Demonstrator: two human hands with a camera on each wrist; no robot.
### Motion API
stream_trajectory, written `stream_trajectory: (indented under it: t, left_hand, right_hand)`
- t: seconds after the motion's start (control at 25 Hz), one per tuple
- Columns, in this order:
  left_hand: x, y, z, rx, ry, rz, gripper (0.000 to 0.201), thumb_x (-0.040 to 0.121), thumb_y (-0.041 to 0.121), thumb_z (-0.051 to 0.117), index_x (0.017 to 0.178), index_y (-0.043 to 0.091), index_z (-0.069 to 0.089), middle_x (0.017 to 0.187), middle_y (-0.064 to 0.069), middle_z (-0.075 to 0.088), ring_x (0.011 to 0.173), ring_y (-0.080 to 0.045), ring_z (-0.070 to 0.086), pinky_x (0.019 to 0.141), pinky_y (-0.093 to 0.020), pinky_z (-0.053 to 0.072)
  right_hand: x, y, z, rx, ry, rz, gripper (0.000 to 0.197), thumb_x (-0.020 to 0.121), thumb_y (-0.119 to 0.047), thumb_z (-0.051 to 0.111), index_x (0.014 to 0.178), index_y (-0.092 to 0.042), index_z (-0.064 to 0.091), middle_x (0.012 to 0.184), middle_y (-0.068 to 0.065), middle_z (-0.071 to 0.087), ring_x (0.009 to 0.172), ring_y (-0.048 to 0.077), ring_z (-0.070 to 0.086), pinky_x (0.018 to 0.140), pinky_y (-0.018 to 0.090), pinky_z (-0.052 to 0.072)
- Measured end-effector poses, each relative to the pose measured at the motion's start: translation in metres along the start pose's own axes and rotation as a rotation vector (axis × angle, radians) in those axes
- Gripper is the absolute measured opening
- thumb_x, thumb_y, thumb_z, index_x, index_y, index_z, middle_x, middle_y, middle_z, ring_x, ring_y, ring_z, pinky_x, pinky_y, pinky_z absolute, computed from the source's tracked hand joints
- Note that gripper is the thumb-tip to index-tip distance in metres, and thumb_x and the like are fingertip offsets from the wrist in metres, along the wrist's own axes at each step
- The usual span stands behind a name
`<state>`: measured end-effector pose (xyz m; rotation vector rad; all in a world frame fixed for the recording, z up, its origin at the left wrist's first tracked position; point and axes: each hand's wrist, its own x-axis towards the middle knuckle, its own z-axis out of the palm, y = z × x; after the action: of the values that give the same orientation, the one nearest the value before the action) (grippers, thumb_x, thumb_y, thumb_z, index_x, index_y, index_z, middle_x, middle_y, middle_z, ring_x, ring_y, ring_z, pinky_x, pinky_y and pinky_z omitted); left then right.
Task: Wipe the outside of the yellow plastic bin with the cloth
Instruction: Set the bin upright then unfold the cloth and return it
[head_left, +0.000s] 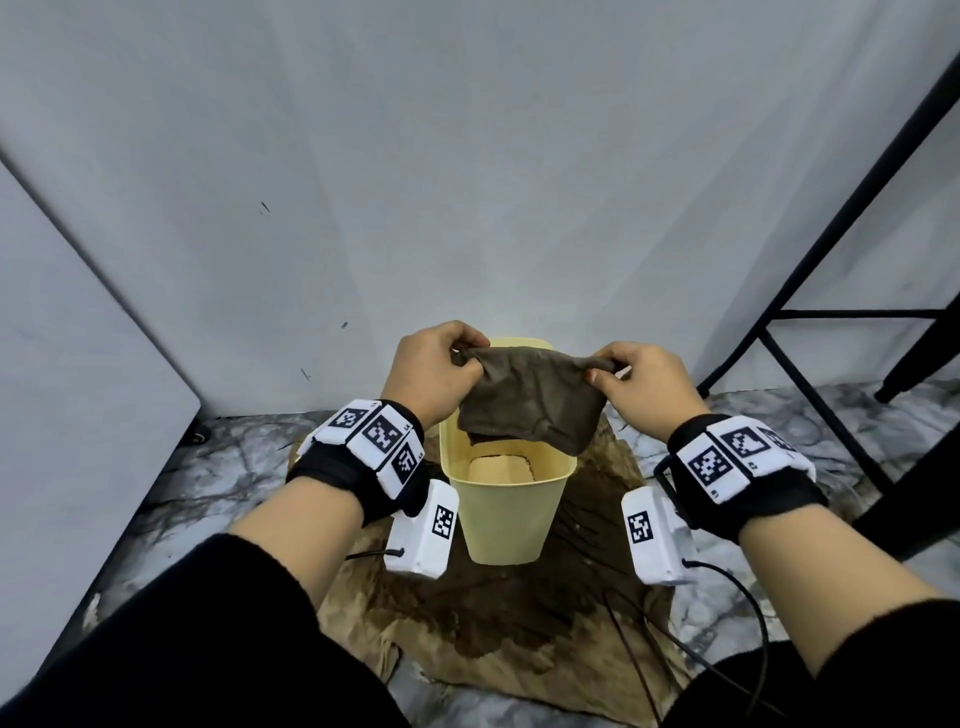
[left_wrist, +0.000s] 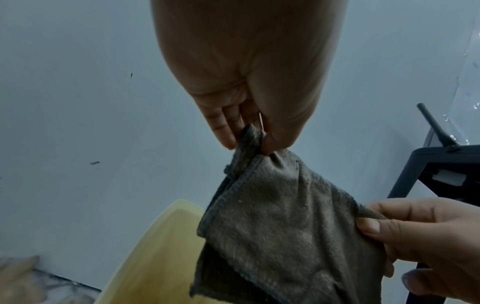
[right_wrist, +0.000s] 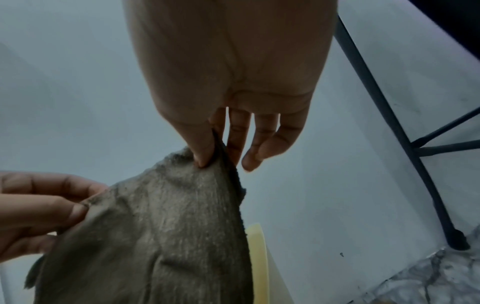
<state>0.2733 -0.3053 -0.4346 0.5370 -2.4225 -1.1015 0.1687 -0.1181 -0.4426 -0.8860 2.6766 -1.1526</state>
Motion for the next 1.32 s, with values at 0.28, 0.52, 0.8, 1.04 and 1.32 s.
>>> stream_trajectory:
  t: [0.28, 0.52, 0.8, 1.04, 1.32]
  left_hand:
    - [0.085, -0.041, 0.038, -0.048, -0.017, -0.024, 0.02, 0.076, 0.008, 0.058, 0.084, 0.024, 0.066, 0.075, 0.011, 0.063, 0.066, -0.005, 0.057, 0.059, -0.014, 0.052]
    - [0.146, -0.014, 0.04, -0.055, -0.075, -0.084, 0.019, 0.075, 0.007, 0.058, 0.081, 0.024, 0.066, 0.069, 0.016, 0.06, 0.058, 0.007, 0.052, 0.054, -0.006, 0.046]
    - [0.178, 0.104, -0.025, 0.023, -0.138, -0.03, 0.019, 0.076, 0.008, 0.056, 0.086, 0.02, 0.067, 0.083, 0.006, 0.065, 0.067, -0.001, 0.054, 0.056, 0.001, 0.037]
    - [0.172, 0.233, -0.115, 0.024, -0.169, -0.003, 0.02, 0.075, 0.007, 0.055, 0.087, 0.019, 0.067, 0.087, 0.003, 0.068, 0.072, -0.008, 0.055, 0.061, -0.004, 0.04]
    - [0.146, 0.33, -0.215, 0.008, -0.146, 0.061, 0.021, 0.076, 0.007, 0.056, 0.089, 0.02, 0.067, 0.087, 0.01, 0.065, 0.075, 0.005, 0.055, 0.065, 0.002, 0.036]
  right_hand:
    - [0.089, 0.042, 0.012, -0.06, -0.031, -0.091, 0.009, 0.085, -0.015, 0.056, 0.083, -0.019, 0.063, 0.07, -0.014, 0.055, 0.066, 0.002, 0.051, 0.056, -0.002, 0.034]
    - [0.139, 0.031, -0.013, -0.135, -0.088, -0.045, 0.009, 0.085, -0.013, 0.055, 0.087, -0.013, 0.064, 0.081, -0.005, 0.057, 0.068, 0.008, 0.048, 0.061, -0.003, 0.032]
    - [0.15, -0.058, -0.124, -0.141, -0.081, 0.064, 0.013, 0.082, -0.013, 0.055, 0.09, -0.012, 0.066, 0.084, -0.001, 0.059, 0.072, 0.015, 0.051, 0.059, 0.016, 0.029]
    - [0.126, -0.159, -0.236, -0.091, -0.042, 0.16, 0.012, 0.082, -0.014, 0.056, 0.088, -0.015, 0.065, 0.085, -0.001, 0.059, 0.071, 0.017, 0.052, 0.069, 0.022, 0.034]
    - [0.086, -0.265, -0.325, -0.084, -0.082, 0.129, 0.012, 0.083, -0.014, 0.056, 0.089, -0.015, 0.065, 0.087, 0.0, 0.062, 0.069, 0.019, 0.054, 0.07, 0.025, 0.039]
